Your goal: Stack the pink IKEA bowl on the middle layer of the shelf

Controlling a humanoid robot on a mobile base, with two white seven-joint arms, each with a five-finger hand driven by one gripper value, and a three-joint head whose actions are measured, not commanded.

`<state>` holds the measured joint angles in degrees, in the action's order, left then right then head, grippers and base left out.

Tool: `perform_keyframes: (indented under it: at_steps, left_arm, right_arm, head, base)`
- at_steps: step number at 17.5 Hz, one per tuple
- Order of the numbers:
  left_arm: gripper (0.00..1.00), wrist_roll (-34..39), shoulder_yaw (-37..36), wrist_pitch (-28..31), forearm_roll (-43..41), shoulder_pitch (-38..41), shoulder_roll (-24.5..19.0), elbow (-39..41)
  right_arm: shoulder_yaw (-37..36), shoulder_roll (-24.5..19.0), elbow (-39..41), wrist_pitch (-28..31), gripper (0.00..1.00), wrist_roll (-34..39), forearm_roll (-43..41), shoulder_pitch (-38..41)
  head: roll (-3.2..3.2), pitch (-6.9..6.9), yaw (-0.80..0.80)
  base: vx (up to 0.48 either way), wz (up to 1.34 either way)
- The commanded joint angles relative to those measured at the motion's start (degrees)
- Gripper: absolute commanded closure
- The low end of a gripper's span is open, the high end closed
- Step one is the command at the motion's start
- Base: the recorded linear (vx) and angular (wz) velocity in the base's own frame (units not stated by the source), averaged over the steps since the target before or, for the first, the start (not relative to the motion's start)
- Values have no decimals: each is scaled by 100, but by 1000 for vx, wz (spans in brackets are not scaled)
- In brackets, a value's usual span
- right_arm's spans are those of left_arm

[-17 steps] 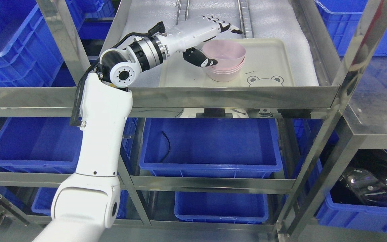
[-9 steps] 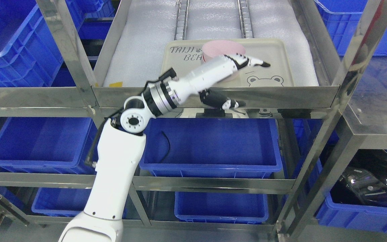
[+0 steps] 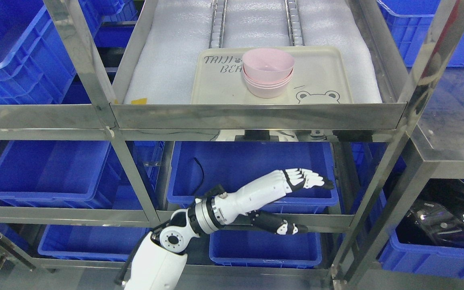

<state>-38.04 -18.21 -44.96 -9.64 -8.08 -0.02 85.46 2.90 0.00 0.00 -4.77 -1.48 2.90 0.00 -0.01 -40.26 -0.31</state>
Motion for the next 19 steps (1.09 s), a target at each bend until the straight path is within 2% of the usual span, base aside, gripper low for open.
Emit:
perform_keyframes:
  at_steps: [1,5,7,9,16,19]
  left_arm:
    - [1,515,396,-4,147,1474,-98,-564]
    - [0,2173,714,-4,182,1783,-98,-986]
    - [0,3280,723,765,461,1783,-98,-996]
    - [0,3872,731,1513,831,1748,-98,-961]
    - [0,3892,723,1736,912,1775,-98,-865]
    - [0,3918,810,1841,920,1704,-98,-453]
  right_arm:
    - [0,100,100,2,0,-1,0,123]
    - [0,100,100,2,0,-1,0,123]
    - [0,100,100,2,0,-1,0,123]
    - [0,100,100,2,0,-1,0,123]
    - [0,100,100,2,0,-1,0,123]
    - [0,100,100,2,0,-1,0,123]
  head:
    - [0,0,0]
    - [0,0,0]
    - [0,0,0]
    - [0,0,0]
    - [0,0,0]
    - [0,0,0]
  base:
    - [0,0]
    - [0,0]
    - [0,0]
    - [0,0]
    - [0,0]
    - [0,0]
